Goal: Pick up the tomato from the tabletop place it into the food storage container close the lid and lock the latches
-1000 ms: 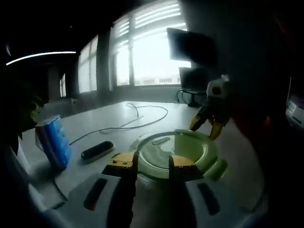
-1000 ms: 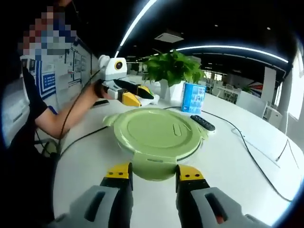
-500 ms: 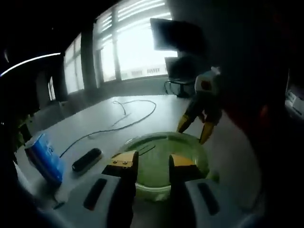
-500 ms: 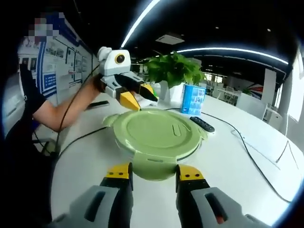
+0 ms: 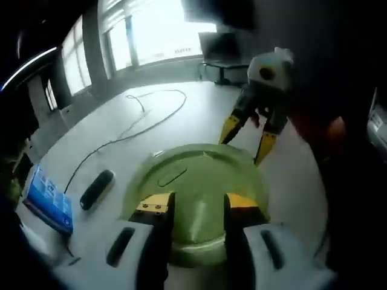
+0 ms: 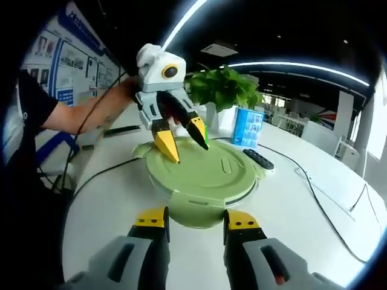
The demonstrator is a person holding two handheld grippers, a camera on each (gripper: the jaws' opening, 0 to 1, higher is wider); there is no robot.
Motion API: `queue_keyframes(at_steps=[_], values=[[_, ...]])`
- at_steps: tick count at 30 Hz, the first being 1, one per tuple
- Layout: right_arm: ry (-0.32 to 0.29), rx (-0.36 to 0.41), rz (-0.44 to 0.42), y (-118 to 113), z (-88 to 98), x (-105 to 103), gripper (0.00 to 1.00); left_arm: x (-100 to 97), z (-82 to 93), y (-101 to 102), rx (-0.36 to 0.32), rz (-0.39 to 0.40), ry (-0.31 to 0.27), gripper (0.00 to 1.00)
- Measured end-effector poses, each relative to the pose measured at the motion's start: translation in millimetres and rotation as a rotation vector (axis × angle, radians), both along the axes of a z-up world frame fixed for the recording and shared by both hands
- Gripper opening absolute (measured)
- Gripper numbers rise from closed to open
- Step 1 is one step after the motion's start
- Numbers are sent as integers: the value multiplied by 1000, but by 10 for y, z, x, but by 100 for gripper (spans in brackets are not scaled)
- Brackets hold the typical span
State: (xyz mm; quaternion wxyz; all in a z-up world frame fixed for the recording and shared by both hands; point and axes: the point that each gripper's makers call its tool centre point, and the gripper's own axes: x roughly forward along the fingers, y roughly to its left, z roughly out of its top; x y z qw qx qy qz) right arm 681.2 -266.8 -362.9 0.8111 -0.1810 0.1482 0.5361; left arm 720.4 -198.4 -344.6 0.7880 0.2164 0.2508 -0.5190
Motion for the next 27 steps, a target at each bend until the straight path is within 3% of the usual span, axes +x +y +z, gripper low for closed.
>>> queue_keyframes(at_steps=[3, 12, 16, 24, 27], values=[[3, 6, 2, -4, 0, 7, 29, 51, -54, -10, 11, 70, 79, 20], [-5, 11, 12, -15, -2, 20, 29, 143, -57, -109, 26, 62, 65, 22], [-67, -13, 17, -54, 32, 63, 28, 167, -54, -58, 21, 80, 78, 26], [-51, 5, -14, -179, 41, 163, 27, 152, -40, 36, -10, 85, 91, 25], [-18, 26, -30, -208, 15, 191, 27, 141, -41, 34, -12, 83, 83, 25]])
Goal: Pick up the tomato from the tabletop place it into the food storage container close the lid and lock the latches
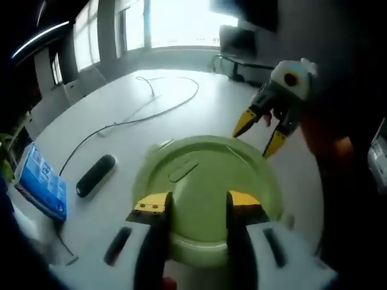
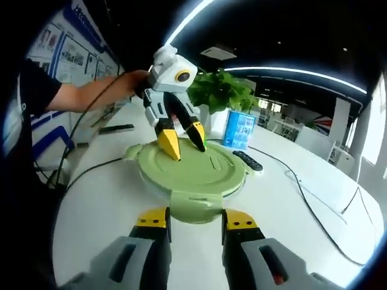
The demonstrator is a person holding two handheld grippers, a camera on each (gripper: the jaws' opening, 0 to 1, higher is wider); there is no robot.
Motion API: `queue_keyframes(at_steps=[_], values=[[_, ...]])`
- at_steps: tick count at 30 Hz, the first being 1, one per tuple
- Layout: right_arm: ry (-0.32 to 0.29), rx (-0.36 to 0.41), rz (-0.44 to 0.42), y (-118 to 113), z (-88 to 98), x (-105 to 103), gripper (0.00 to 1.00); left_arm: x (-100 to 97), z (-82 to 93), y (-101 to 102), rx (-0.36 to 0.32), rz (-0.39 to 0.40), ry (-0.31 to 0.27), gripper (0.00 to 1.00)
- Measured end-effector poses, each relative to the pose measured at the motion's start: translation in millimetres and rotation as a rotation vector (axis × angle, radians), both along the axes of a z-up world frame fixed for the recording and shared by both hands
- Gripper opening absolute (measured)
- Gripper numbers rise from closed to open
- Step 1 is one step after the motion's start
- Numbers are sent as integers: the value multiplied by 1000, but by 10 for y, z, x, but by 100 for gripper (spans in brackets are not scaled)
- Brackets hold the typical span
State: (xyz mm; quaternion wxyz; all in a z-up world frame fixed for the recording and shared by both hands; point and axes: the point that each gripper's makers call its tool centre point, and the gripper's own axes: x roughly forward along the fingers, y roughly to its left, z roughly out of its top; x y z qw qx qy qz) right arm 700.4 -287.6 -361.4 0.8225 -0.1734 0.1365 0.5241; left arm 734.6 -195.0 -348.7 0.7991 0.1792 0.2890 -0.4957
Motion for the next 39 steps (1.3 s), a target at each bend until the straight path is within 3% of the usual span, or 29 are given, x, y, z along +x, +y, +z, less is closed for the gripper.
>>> queue_keyframes(at_steps=[9, 16, 22, 24, 28, 31, 34, 35, 37, 39], values=[[-4, 9, 10, -2, 7, -56, 26, -19, -7, -38, 20, -16, -4, 20], [5, -3, 14, 7, -3, -50, 26, 25, -8, -24, 4, 0, -30, 24], [-33, -9, -5, -56, 5, 20, 22, 80, 1, -14, -8, 14, -37, 25], [8, 19, -17, -39, 23, 15, 24, 84, 3, -13, -9, 14, -38, 25], [16, 82, 0, 40, 132, -2, 29, 95, 5, -40, -5, 15, -40, 22], [-29, 72, 4, 98, 115, 44, 31, 50, 4, -87, -7, -9, -37, 16], [13, 103, -9, 75, 119, 86, 31, 34, 0, -105, -6, -23, -42, 16], [53, 82, -43, 28, 37, 121, 32, 35, 1, -105, -5, -24, -42, 16], [98, 123, -45, 46, 54, 132, 33, 35, 3, -102, -3, -28, -43, 16], [32, 123, 15, 108, 77, 89, 30, 33, 3, -102, 1, -32, -46, 16]])
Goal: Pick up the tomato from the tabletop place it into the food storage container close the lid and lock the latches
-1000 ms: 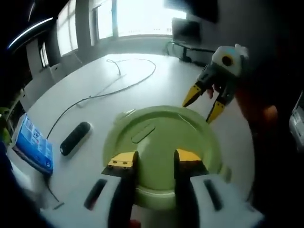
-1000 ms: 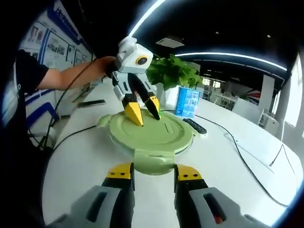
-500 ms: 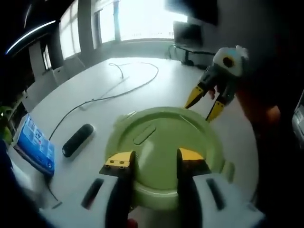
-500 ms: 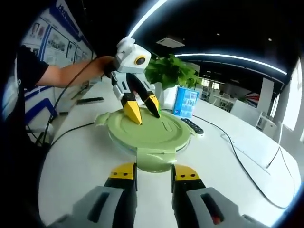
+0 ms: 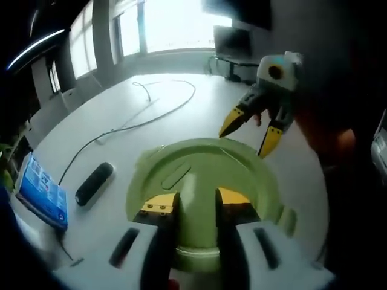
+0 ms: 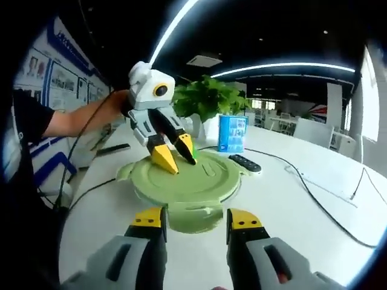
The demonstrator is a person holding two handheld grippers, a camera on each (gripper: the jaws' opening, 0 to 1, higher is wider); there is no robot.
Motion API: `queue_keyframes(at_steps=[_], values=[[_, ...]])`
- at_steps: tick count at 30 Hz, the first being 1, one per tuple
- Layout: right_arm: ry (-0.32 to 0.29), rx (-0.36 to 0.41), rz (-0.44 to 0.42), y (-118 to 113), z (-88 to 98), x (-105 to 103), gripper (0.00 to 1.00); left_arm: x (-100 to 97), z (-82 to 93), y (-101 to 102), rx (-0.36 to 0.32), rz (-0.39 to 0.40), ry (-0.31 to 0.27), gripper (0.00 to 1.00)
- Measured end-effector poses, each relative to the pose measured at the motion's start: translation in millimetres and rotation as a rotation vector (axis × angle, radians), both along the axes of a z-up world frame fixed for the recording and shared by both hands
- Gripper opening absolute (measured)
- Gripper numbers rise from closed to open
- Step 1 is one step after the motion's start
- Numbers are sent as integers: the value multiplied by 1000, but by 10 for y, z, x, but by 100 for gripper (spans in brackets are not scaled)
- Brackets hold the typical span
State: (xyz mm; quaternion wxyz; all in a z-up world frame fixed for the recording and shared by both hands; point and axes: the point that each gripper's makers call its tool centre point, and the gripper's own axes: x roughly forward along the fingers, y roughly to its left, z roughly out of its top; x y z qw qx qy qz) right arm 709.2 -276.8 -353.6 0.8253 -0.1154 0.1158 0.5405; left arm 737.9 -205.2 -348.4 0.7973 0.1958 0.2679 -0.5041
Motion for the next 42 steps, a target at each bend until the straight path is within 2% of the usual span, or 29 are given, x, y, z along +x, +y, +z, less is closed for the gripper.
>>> queue_keyframes(at_steps=[1, 8, 15, 17, 19, 21, 23, 24, 27, 29, 31, 32, 35, 37, 42], values=[[-9, -1, -6, -15, 0, 3, 30, -2, 1, 1, 1, -2, 0, 16], [69, 11, -26, -21, -27, -6, 28, -30, 2, 6, -3, -20, 2, 20], [53, -40, -5, -15, -27, -159, 27, -119, 1, 22, 0, -38, 0, 21], [49, -58, 27, -23, -26, -253, 27, -186, 3, 23, -3, -58, 4, 21], [44, -72, 48, -29, -27, -321, 27, -369, -1, 20, 8, -124, 49, 26], [34, -81, 56, -25, -31, -350, 27, -391, 31, 35, 40, -149, 27, 33], [28, -84, 58, -24, -30, -351, 27, -371, 49, 43, 100, -200, -9, 40], [30, -83, 57, -23, -31, -351, 27, -364, 47, 38, 124, -218, -3, 41], [29, -81, 59, -20, -34, -350, 28, -346, 16, -21, 194, -260, 64, 45], [26, -76, 60, -22, -34, -358, 28, -296, -37, -64, 234, -210, 174, 51], [26, -72, 63, -24, -29, -356, 28, -208, -23, -117, 278, -251, 158, 57], [27, -71, 62, -26, -30, -355, 28, -241, -5, -97, 320, -235, 210, 56], [34, -59, 67, -28, -30, -360, 28, -321, -25, -101, 400, -267, 227, 62], [39, -62, 65, -27, -21, -356, 27, -366, -54, -128, 430, -268, 225, 68], [39, -103, 34, -32, -9, -378, 27, -350, -51, -146, 396, -256, 236, 68]])
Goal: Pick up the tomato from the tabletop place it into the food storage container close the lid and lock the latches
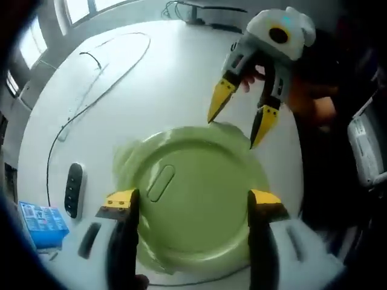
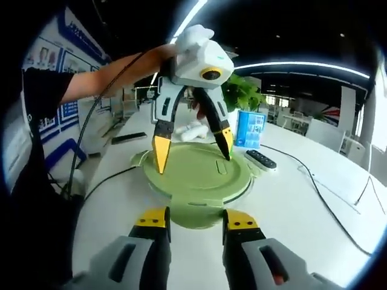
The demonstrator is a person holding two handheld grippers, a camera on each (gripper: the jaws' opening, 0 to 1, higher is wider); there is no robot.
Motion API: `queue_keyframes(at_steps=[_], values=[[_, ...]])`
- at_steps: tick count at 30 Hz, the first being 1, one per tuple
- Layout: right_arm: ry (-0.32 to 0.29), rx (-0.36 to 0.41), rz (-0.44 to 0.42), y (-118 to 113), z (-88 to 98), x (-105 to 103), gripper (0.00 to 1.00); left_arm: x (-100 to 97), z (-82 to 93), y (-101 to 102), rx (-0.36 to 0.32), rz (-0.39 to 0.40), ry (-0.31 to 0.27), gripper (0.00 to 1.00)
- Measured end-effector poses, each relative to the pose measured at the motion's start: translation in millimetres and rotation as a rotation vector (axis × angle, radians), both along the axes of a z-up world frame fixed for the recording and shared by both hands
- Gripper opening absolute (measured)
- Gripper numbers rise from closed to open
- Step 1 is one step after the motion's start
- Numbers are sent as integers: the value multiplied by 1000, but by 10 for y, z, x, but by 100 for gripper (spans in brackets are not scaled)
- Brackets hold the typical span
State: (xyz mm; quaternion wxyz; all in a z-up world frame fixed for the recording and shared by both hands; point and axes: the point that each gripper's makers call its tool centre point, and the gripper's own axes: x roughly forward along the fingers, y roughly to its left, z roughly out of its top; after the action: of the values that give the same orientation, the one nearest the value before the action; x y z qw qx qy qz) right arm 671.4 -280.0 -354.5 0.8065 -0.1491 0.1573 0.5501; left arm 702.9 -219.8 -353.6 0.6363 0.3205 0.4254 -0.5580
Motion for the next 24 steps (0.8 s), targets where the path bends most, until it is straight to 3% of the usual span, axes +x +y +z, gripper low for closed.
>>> queue_keyframes(at_steps=[4, 9, 11, 13, 14, 15, 16, 17, 18, 20, 21, 22, 24], values=[[-44, -44, -1, 10, 5, -64, 27, -16, -8, -115, -116, 4, -21, 66], [-85, -100, 72, -11, -30, -234, 25, -70, -8, -158, -185, -5, -33, 63], [-87, -100, 86, -20, -57, -262, 16, -71, 3, -199, -217, -31, -47, 61], [-110, -104, 103, -21, -72, -256, 15, -46, 2, -198, -209, -19, -62, 61], [-189, -82, 126, -34, -9, -217, 15, -24, 3, -178, -197, 10, -66, 61], [-179, -57, 134, -55, -3, -225, 15, -34, 15, -171, -200, 9, -72, 61], [-164, -42, 117, -118, 4, -170, 19, 11, 82, -160, -232, -44, -163, 56], [-162, -6, 68, -150, 53, -66, 21, -20, 122, -114, -243, -62, -204, 54], [-89, 54, 10, -185, 78, 28, 21, -46, 168, -73, -265, -42, -222, 51], [24, 112, -33, -222, 82, 82, 21, -16, 263, 165, -259, 112, -267, 52], [35, 124, -45, -236, 89, 110, 21, -49, 307, 256, -278, 190, -254, 52], [13, 121, -44, -249, 105, 132, 21, -66, 386, 381, -327, 316, -254, 51], [15, 119, -60, -225, 124, 127, 22, -251, 481, 543, -399, 435, -271, 47]])
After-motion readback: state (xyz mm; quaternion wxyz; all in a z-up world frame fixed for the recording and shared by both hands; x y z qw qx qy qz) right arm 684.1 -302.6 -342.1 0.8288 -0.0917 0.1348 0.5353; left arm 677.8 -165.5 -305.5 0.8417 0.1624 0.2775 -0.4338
